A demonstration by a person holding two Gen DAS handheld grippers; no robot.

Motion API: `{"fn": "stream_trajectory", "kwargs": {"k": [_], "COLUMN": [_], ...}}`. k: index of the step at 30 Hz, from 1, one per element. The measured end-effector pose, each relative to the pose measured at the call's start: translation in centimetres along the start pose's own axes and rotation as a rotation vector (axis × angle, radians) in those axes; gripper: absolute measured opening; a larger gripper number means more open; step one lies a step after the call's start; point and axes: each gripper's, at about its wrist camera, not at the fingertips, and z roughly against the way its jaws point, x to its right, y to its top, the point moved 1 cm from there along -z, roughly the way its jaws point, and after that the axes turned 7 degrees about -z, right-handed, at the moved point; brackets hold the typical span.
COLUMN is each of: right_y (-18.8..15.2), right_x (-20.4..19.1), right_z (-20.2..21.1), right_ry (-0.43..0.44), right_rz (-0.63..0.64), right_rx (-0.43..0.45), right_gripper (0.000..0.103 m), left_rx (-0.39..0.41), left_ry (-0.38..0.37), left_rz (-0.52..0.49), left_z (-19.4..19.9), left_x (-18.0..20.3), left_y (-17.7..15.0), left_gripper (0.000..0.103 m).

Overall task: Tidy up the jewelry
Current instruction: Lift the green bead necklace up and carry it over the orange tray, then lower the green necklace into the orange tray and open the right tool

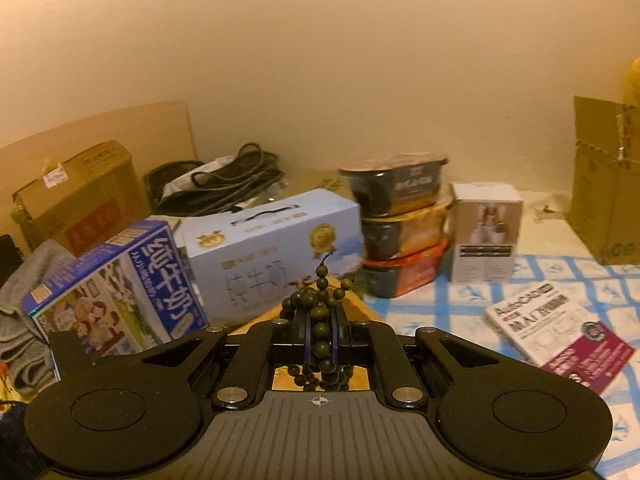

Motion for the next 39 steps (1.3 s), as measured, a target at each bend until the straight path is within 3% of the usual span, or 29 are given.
{"fn": "stream_trajectory", "kwargs": {"k": [11,22,27,33,39], "right_y": [-1.5,-8.1,-8.7,-7.2,-5.7], "right_x": [-1.5,2.4,3.5,2.7,1.0], "right_z": [-5.0,-10.1,-10.3,-10.3,-8.8], "right_ry": [0.084,0.025,0.009,0.026,0.222], "right_rz": [-0.034,-0.102,-0.095,-0.102,-0.096], "right_rx": [-0.022,-0.198,-0.22,-0.177,-0.006], "right_gripper": [0.009,0.009,0.009,0.009,0.009], "left_rx": [0.0,-0.001,-0.002,-0.003,-0.003], "left_ry": [-0.002,0.0,0.0,0.0,0.0], "left_rz": [0.005,0.011,0.014,0.013,0.011], "left_z": [0.1,0.0,0.0,0.0,0.0], "left_x": [-0.1,-0.1,-0.1,-0.1,-0.1], "left_y": [0.0,0.0,-0.1,-0.1,-0.1], "left_gripper": [0.01,0.01,0.01,0.01,0.01]}}
